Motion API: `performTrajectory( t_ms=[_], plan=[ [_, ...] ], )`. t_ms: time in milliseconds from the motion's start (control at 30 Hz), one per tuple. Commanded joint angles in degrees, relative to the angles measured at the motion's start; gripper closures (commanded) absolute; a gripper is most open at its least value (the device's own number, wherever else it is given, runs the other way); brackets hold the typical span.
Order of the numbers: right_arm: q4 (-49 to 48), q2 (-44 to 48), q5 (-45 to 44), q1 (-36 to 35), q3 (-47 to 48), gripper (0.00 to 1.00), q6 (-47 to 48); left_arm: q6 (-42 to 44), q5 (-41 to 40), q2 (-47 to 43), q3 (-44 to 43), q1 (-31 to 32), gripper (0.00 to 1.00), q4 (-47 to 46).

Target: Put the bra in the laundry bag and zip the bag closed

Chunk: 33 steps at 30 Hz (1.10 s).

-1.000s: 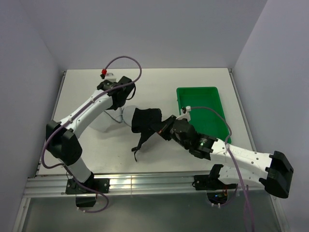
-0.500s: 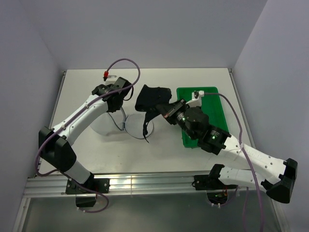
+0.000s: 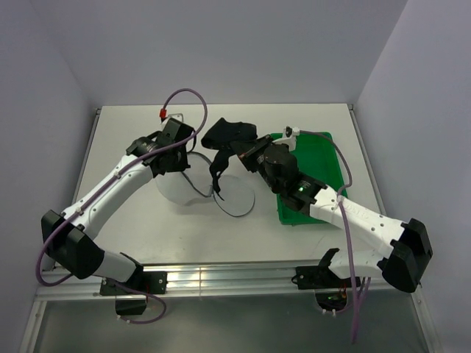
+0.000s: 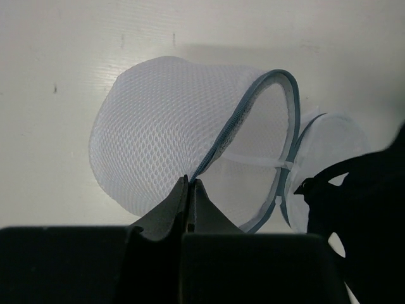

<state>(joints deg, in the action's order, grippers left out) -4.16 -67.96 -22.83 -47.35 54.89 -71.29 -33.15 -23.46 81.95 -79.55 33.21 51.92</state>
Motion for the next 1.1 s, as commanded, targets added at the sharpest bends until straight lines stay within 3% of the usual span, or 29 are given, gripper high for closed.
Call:
performTrajectory(
  t_ms=[0, 467, 900, 1067],
  plan=[
    [-9.01, -1.38, -0.2, 0.16, 1.1, 1.0, -3.51, 0.63, 5.1, 0.57, 0.71, 0.27, 1.0, -4.37],
    [-11.47, -1.29, -1.53, -0.02, 0.13, 1.0, -4.29, -0.08, 6.24, 1.28, 2.21, 0.19, 1.0, -6.39],
    [-36.86, -8.67, 2.87, -3.8, -16.39, 1.0, -6.23, -0.43, 11.33, 1.45, 1.85, -1.39, 1.0, -7.54],
    [-37.67, -8.5, 2.79, -5.03, -21.57, 1.0, -4.57, -0.87, 11.16, 1.1, 1.85, -2.18, 1.0, -7.19]
  ],
)
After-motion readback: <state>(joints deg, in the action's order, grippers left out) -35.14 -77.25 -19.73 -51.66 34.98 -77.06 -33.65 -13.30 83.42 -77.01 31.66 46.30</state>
